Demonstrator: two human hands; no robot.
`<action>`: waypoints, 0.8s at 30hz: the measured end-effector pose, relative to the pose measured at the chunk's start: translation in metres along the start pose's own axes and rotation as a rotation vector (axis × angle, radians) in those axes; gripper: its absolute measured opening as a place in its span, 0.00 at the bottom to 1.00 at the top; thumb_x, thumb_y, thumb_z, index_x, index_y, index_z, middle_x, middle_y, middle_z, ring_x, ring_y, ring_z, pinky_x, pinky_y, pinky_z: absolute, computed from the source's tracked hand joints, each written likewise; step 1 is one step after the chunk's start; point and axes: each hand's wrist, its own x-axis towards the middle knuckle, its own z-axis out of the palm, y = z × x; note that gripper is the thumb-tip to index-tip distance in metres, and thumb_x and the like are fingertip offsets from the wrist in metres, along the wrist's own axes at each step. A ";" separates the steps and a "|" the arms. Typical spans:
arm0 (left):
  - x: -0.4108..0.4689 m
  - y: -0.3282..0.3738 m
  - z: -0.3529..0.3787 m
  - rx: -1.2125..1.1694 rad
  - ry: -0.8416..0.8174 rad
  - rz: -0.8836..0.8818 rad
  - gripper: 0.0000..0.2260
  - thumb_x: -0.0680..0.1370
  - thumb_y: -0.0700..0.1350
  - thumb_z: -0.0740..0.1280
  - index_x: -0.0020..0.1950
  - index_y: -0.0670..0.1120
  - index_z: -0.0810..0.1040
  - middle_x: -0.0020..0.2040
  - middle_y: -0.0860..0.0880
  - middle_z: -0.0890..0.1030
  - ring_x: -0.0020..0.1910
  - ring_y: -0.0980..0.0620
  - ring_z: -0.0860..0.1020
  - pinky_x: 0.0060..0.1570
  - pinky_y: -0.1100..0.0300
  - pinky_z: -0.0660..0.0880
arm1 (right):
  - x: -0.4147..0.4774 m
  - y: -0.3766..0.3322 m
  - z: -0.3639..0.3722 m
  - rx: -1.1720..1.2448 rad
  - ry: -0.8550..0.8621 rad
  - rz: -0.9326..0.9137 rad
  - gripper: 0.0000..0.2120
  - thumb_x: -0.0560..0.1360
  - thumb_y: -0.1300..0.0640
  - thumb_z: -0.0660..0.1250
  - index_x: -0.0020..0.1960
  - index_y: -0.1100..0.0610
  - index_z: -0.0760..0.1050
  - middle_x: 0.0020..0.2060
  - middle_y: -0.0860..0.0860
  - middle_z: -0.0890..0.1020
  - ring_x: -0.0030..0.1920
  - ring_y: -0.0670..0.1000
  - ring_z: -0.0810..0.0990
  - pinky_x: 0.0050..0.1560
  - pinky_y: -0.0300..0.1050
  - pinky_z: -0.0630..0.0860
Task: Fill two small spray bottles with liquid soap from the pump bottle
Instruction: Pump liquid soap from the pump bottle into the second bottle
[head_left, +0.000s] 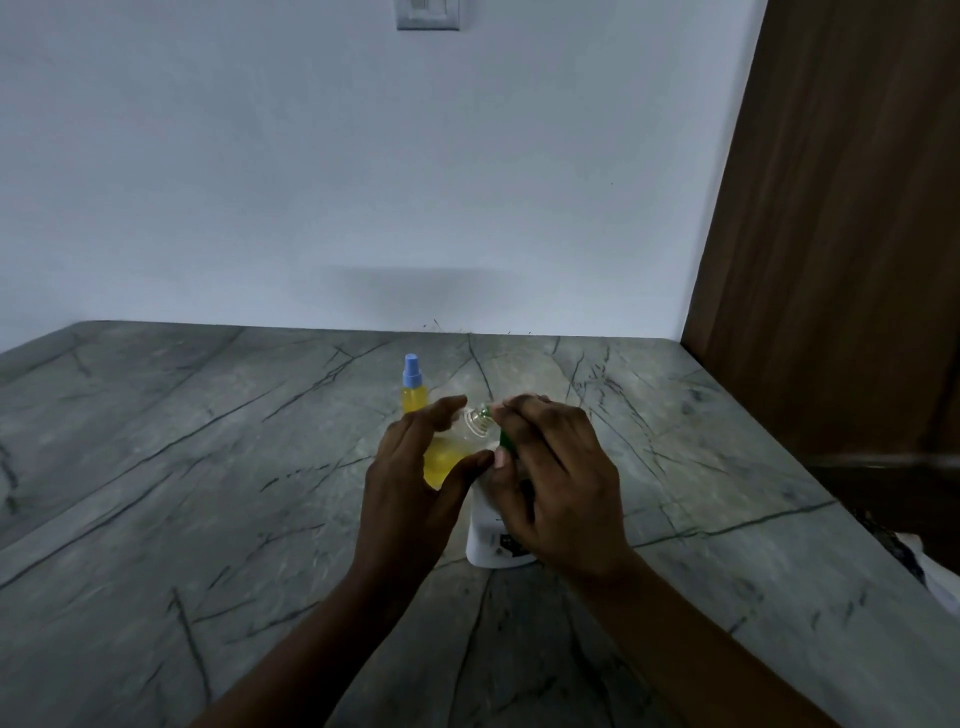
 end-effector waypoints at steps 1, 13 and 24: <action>0.000 0.000 0.000 -0.005 0.002 0.001 0.21 0.69 0.52 0.68 0.61 0.53 0.71 0.53 0.56 0.75 0.50 0.56 0.75 0.45 0.67 0.70 | 0.000 0.000 0.000 -0.005 0.001 0.000 0.17 0.79 0.56 0.57 0.54 0.68 0.79 0.50 0.61 0.81 0.55 0.54 0.75 0.60 0.36 0.67; 0.003 0.006 0.001 -0.025 0.019 0.010 0.22 0.70 0.52 0.70 0.62 0.53 0.71 0.54 0.53 0.76 0.51 0.53 0.76 0.46 0.63 0.73 | 0.007 0.011 -0.005 -0.037 -0.003 -0.122 0.16 0.78 0.57 0.57 0.60 0.66 0.75 0.57 0.56 0.72 0.58 0.55 0.73 0.60 0.43 0.70; 0.004 0.009 -0.001 -0.015 0.023 0.003 0.22 0.69 0.46 0.71 0.62 0.53 0.70 0.53 0.53 0.74 0.50 0.53 0.76 0.45 0.65 0.72 | 0.010 0.008 -0.007 -0.036 -0.011 -0.119 0.18 0.82 0.55 0.52 0.61 0.65 0.72 0.58 0.56 0.72 0.59 0.54 0.72 0.63 0.43 0.68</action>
